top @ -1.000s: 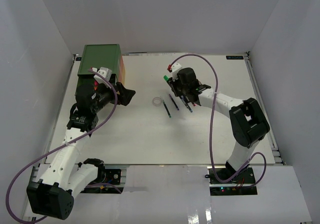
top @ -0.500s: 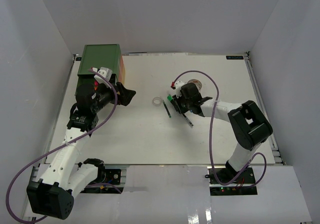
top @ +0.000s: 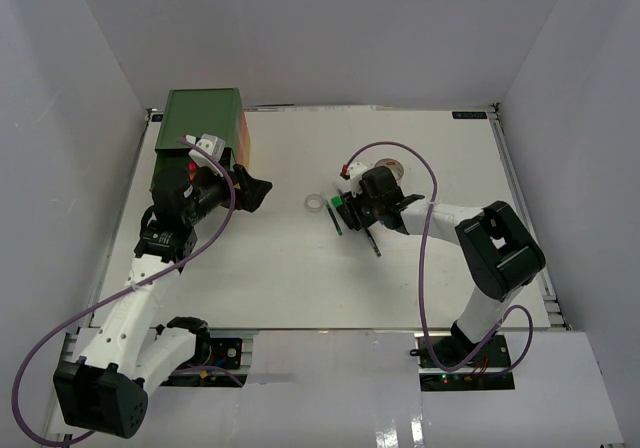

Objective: Sort the stationery into containers
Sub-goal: Pick up the pen from the center of the board.

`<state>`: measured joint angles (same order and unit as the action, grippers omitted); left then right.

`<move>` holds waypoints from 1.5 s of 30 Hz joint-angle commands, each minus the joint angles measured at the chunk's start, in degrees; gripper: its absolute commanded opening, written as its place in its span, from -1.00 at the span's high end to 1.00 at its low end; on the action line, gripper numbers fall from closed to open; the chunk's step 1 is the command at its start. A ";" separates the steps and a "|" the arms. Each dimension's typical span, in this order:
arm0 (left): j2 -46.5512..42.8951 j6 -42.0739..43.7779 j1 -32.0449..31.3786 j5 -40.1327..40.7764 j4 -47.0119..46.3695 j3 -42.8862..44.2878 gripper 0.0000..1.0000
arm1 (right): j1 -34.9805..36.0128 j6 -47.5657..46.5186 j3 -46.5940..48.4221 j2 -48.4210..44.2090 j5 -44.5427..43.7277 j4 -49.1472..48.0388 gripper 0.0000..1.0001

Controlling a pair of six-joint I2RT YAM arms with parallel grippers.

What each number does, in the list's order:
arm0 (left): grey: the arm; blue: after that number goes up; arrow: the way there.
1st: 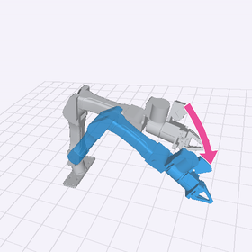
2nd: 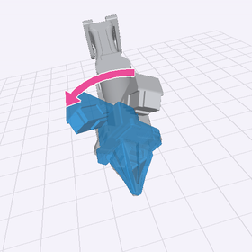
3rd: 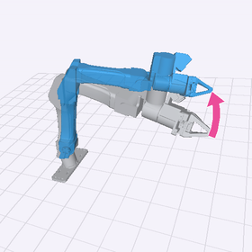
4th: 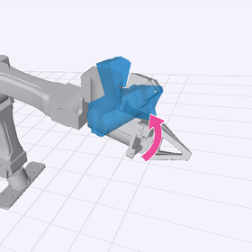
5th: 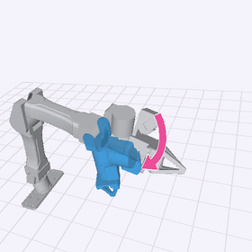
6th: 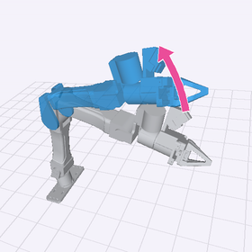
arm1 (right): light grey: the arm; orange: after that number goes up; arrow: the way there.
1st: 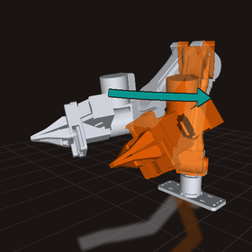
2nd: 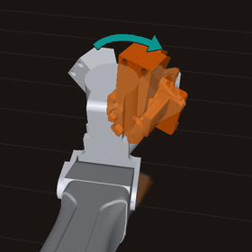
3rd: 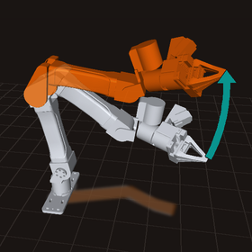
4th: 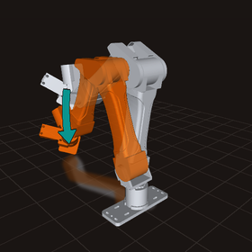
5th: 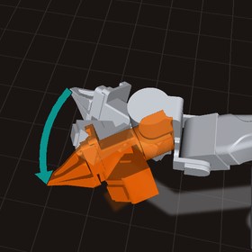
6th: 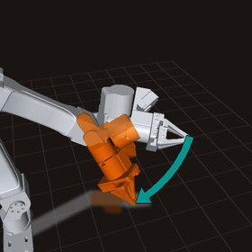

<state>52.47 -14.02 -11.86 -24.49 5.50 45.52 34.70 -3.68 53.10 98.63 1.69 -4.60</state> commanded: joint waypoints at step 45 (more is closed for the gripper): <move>7.91 -24.47 -7.03 -0.84 0.13 7.12 -0.96 | 12.31 -1.77 -4.14 -22.68 -5.57 -6.64 0.71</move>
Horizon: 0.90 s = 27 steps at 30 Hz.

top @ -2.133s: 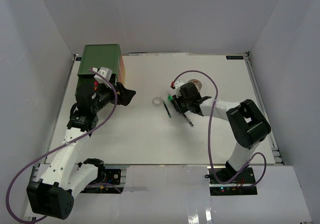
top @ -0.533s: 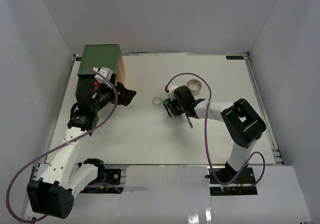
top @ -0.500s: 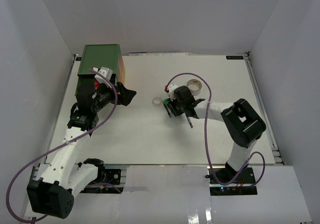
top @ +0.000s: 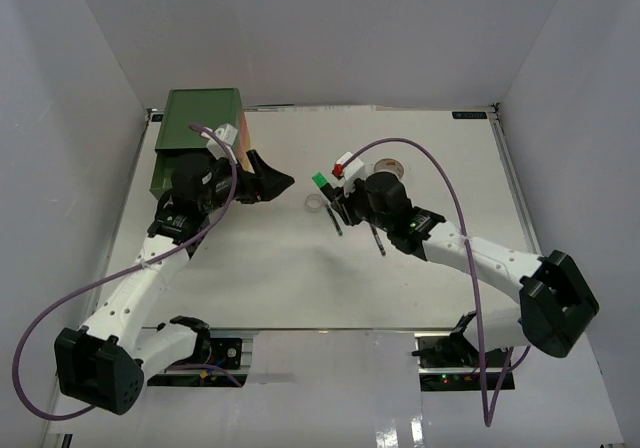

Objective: Sort the stationery into containers
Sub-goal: Pick up the pen from the center of the board, then place the pen in the drawer.

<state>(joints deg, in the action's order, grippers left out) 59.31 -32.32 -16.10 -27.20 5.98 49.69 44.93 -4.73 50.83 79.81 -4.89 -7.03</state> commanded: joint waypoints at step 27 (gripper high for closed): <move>11.53 -12.77 -18.97 16.04 -4.13 6.21 0.82 | 5.87 3.33 -10.57 -16.35 4.27 -12.75 0.62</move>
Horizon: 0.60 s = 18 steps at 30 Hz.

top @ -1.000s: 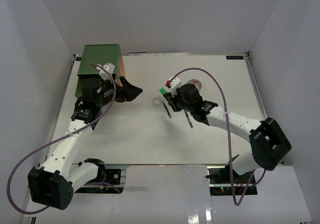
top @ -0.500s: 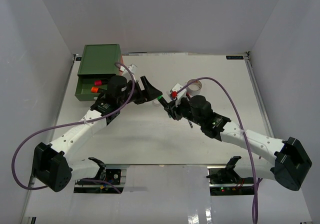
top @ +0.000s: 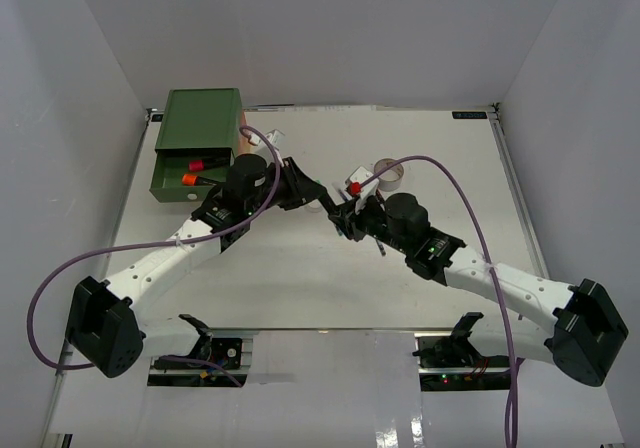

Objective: Sort the stationery into containers
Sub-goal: Place the pen in the drawer.

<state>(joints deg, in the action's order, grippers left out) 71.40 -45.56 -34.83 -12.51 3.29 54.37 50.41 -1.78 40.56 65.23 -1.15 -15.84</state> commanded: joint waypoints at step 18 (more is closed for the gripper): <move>-12.42 7.15 18.73 14.71 9.62 5.65 0.85 | 0.21 0.20 -3.63 -12.14 -11.94 2.92 -0.80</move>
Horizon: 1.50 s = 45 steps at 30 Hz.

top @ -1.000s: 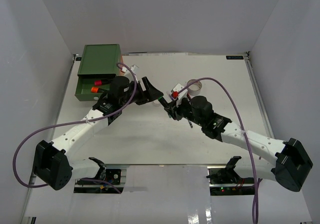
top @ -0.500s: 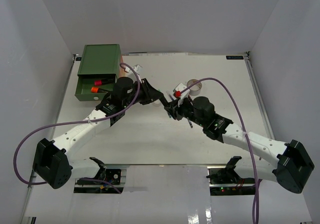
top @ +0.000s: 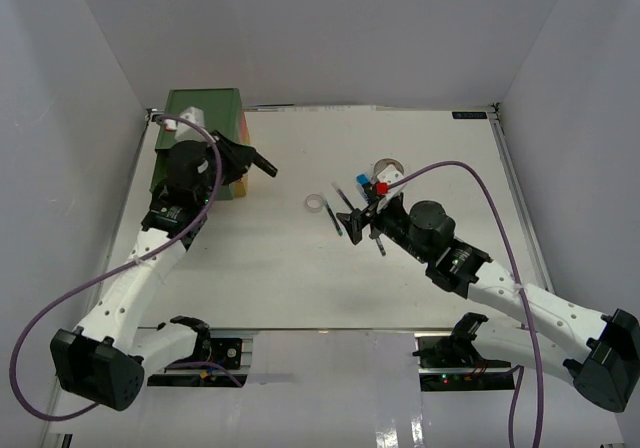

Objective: Sort the stationery into containers
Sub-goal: Place the pen in the drawer, then pick up the pen from the center of the board.

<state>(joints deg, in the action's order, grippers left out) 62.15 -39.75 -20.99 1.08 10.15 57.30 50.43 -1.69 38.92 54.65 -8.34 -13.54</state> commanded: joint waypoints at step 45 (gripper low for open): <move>-0.89 16.53 26.73 -20.68 10.94 8.10 -0.96 | -21.87 2.84 14.69 29.61 1.84 11.70 -0.51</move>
<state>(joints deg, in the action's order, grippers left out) 64.03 -28.27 10.87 -15.68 20.51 64.88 28.99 3.40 49.80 80.49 -8.36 -2.37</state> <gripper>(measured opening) 0.979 0.777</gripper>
